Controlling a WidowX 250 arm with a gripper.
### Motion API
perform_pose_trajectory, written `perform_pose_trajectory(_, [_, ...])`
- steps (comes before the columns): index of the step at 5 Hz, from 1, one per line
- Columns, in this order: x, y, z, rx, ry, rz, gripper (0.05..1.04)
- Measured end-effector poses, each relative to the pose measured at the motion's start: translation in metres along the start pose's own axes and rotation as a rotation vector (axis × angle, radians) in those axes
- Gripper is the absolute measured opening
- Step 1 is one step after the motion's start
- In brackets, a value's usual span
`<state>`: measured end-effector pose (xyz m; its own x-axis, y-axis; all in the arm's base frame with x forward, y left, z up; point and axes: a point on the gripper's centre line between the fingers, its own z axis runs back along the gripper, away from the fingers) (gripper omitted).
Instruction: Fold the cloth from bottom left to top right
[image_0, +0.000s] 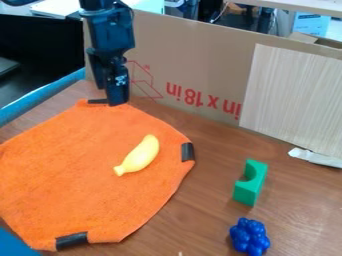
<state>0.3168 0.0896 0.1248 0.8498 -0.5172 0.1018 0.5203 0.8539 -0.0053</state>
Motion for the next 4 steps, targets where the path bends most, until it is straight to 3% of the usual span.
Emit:
perform_pose_trajectory(1, [-0.001, -0.001, -0.010, -0.028, 0.016, 0.000, 1.000])
perform_pose_trajectory(2, [-0.031, 0.020, -0.026, -0.122, 0.000, 0.077, 1.000])
perform_pose_trajectory(3, [-0.065, 0.044, -0.030, -0.106, -0.048, 0.234, 1.000])
perform_pose_trajectory(4, [-0.094, 0.048, -0.047, -0.103, -0.069, 0.335, 1.000])
